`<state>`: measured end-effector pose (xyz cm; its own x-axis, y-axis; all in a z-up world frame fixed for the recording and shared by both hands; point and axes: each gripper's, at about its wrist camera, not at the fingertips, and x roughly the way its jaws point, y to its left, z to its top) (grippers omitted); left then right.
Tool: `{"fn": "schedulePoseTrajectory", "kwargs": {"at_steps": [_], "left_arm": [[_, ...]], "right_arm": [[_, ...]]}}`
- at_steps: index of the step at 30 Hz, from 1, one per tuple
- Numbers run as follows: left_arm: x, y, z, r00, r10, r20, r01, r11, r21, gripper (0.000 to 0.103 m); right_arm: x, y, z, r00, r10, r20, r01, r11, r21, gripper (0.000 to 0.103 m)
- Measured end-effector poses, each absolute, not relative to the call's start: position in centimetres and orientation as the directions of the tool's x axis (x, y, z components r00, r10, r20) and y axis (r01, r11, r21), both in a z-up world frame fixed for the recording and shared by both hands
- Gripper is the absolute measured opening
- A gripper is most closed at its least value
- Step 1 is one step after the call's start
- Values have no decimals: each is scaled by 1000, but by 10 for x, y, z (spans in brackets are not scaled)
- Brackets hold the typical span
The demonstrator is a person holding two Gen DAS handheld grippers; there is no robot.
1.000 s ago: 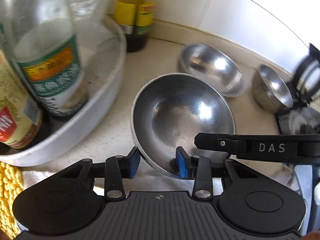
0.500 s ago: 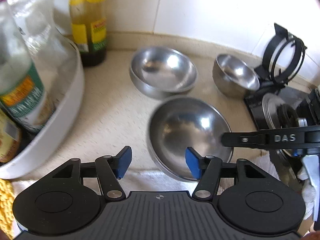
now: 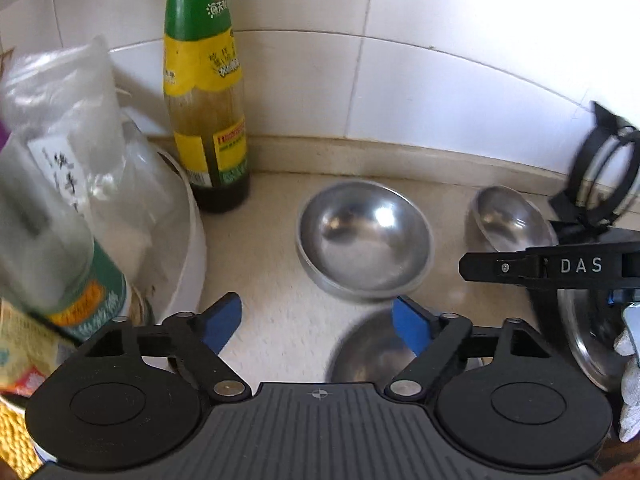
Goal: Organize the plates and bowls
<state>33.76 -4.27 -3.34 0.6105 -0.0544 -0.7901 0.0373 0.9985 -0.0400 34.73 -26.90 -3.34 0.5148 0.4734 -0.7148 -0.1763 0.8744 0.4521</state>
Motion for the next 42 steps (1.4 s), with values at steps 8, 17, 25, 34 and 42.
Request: {"fn": "schedulePoseTrajectory", "kwargs": {"at_steps": [8,17,25,34,42], "left_arm": [[380,-42,-56,550,-30,-835,-16,999,-47,90],[403,-40,-76,538,-13,-843,-33,999,-36,72],[411,-36,-86,518,-41,-854,-13,998,-56,49],[413,-39,-87,518,-75,-852,11,997,-81,42],[409,-35,-85,520,-77,-851,3,996,-89,46]], "right_arm": [[387,-256,-54,466,501,-729,-180,860,477,57],[400,-238,-59,450,500,-740,-207,864,458,59],[401,-236,-60,437,501,-747,-216,864,454,56],[400,-233,-56,426,521,-740,-223,853,472,56],[407,-232,-61,411,525,-745,-198,849,490,56]]}}
